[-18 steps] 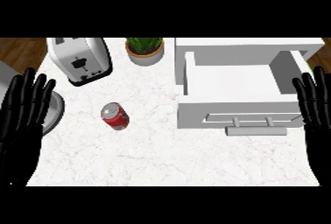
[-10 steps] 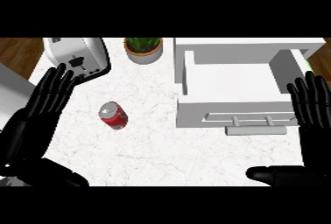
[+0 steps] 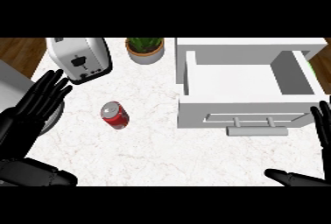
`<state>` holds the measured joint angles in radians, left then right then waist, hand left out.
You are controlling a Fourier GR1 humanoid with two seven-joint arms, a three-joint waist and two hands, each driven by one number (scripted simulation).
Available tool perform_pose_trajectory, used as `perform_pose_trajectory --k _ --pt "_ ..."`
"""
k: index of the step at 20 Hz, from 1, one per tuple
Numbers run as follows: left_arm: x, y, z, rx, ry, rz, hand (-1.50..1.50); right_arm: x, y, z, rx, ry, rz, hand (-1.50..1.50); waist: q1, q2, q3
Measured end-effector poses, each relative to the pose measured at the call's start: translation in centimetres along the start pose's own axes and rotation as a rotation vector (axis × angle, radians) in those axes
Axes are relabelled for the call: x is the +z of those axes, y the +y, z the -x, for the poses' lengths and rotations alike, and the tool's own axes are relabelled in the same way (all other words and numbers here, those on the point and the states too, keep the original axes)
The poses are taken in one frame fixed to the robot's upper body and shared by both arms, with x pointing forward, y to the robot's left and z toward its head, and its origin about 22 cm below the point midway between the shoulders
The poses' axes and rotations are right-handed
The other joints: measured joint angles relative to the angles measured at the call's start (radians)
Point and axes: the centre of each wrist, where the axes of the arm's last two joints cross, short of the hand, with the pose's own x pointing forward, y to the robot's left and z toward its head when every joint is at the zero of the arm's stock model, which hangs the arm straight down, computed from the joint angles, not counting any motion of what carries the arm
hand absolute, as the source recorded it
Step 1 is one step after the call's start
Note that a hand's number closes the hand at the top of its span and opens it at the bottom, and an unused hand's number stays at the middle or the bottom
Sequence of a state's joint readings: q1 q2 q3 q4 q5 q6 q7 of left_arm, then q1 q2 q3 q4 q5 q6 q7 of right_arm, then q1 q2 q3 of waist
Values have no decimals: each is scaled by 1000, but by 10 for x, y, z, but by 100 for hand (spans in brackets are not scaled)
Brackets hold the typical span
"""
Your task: Pick up the can, place it into the drawer and close the drawer
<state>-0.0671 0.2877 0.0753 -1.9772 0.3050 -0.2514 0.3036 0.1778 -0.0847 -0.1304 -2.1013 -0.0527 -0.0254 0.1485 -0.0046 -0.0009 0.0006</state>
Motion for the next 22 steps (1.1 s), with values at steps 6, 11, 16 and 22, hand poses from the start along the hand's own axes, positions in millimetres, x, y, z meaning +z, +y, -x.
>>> perform_pose_trajectory --k 6,11,16,22 --pt "14 17 -14 0 11 2 -150 10 -31 -1 -2 9 5 -150 2 0 0" --pt "19 27 -19 39 29 -32 -150 28 -40 4 -1 16 3 -150 1 0 0" --pt "18 29 -20 137 63 -54 -150 38 -57 4 -6 18 5 -150 0 0 0" --pt "6 30 -10 241 105 -51 -150 44 -74 -1 -11 17 0 -150 -2 0 -1"
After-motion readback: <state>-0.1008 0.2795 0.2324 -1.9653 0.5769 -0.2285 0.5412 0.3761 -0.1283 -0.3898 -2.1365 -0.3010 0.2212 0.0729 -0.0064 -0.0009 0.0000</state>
